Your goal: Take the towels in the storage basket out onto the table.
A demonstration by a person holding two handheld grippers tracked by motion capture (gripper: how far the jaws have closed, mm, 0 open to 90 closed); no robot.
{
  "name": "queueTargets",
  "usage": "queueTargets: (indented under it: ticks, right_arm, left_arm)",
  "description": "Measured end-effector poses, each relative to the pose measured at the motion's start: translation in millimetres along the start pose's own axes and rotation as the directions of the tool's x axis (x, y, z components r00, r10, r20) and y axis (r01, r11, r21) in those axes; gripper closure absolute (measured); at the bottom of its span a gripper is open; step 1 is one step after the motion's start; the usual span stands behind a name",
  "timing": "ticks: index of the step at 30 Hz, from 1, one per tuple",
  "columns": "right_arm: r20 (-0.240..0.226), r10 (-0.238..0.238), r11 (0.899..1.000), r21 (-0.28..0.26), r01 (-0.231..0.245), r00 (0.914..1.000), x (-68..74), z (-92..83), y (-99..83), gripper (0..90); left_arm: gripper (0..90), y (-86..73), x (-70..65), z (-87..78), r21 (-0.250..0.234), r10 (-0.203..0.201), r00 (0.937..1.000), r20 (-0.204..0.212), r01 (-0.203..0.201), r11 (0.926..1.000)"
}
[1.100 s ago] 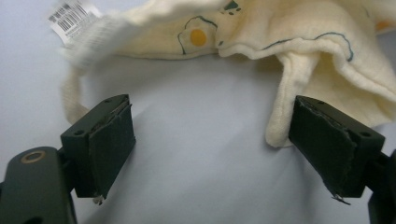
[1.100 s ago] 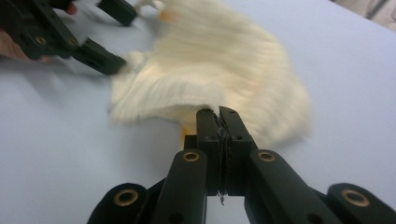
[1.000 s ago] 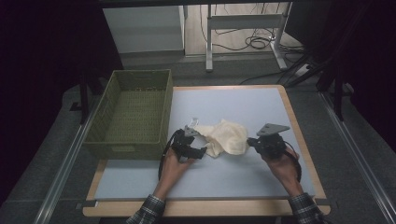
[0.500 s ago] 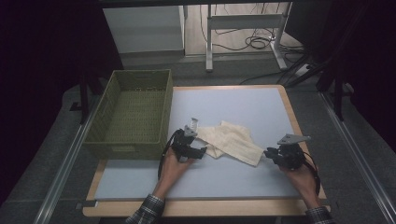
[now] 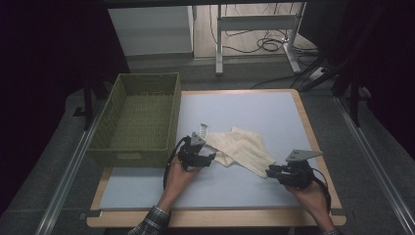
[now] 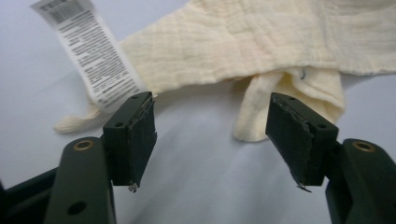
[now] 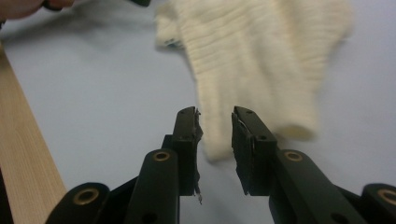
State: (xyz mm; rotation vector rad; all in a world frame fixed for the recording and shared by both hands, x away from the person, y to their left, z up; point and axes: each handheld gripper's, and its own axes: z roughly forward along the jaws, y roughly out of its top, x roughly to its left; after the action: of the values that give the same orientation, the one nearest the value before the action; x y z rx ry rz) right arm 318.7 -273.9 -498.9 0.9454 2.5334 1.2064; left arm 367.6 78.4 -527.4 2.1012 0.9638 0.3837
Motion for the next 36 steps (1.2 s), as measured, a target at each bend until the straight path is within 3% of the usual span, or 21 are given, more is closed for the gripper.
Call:
queueTargets:
  ticks: [2, 7, 9, 14, 15, 18, 21, 26, 27, 31, 36]
  right_arm:
    - [-0.004, -0.03, 0.999, 0.029, 0.03, 0.9996, 4.8, 13.0, 0.2, 69.6]
    - [0.054, -0.09, 0.992, 0.094, 0.085, 0.9945, 7.0, 32.4, -2.8, 69.0]
    - [0.093, -0.115, 0.991, 0.074, 0.108, 0.989, 7.0, 32.6, -5.4, 86.3]
    - [0.105, -0.109, 0.991, 0.092, 0.099, 0.9884, 2.8, 29.8, -3.3, 88.0]
    - [0.131, -0.119, 0.989, 0.106, 0.106, 0.9842, 0.5, 27.3, -2.3, 88.0]
    - [0.157, -0.054, 0.997, 0.066, 0.044, 0.9861, -18.6, 9.1, -1.8, 88.0]
    - [0.169, -0.027, 0.998, 0.056, 0.018, 0.9852, -30.1, -3.6, -3.4, 87.9]
    - [0.183, 0.007, 0.999, 0.047, -0.016, 0.983, -41.5, -14.3, -7.8, 87.8]
    - [0.18, 0.024, 0.999, 0.036, -0.031, 0.9834, -46.1, -16.5, -10.1, 87.8]
    - [0.17, 0.042, 0.998, 0.033, -0.048, 0.9845, -49.8, -16.1, -12.1, 87.8]
    - [0.171, 0.03, 0.999, 0.038, -0.037, 0.9848, -49.5, -14.3, -8.6, 87.8]
  left_arm:
    - [35.2, 1.0, -1.4, 1.5, 0.002, 0.009, 0.9999, -0.008, -0.009, 1.0]
    - [38.6, 2.8, -1.5, 3.9, 0.008, 0.015, 0.9996, -0.023, -0.014, 0.9999]
    - [40.3, 3.8, 0.3, 5.7, 0.011, 0.008, 0.9997, -0.023, -0.008, 0.9999]
    - [40.9, 2.6, 1.4, 7.1, 0.014, 0.009, 0.9994, -0.033, -0.008, 0.9999]
    - [40.9, 2.1, 1.9, 6.8, 0.009, 0.007, 0.9993, -0.037, -0.007, 0.9999]
    - [41.2, 1.1, 4.1, 4.7, 0.006, 0.007, 0.9985, -0.055, -0.007, 1.0]
    - [40.4, 0.7, 5.2, 5.5, 0.012, 0.007, 0.9979, -0.064, -0.006, 0.9999]
    - [40.5, -0.1, 6.0, 8.7, 0.024, 0.011, 0.9987, -0.05, -0.009, 0.9997]
    - [41.8, -0.8, 5.4, 11.7, 0.038, 0.016, 0.9994, -0.031, -0.015, 0.9992]
    - [56.8, -2.3, 5.7, 14.9, 0.044, 0.006, 0.9999, 0.013, -0.007, 0.999]
    - [85.6, -1.8, 11.7, 13.8, 0.051, -0.029, 0.9986, 0.044, 0.027, 0.9983]
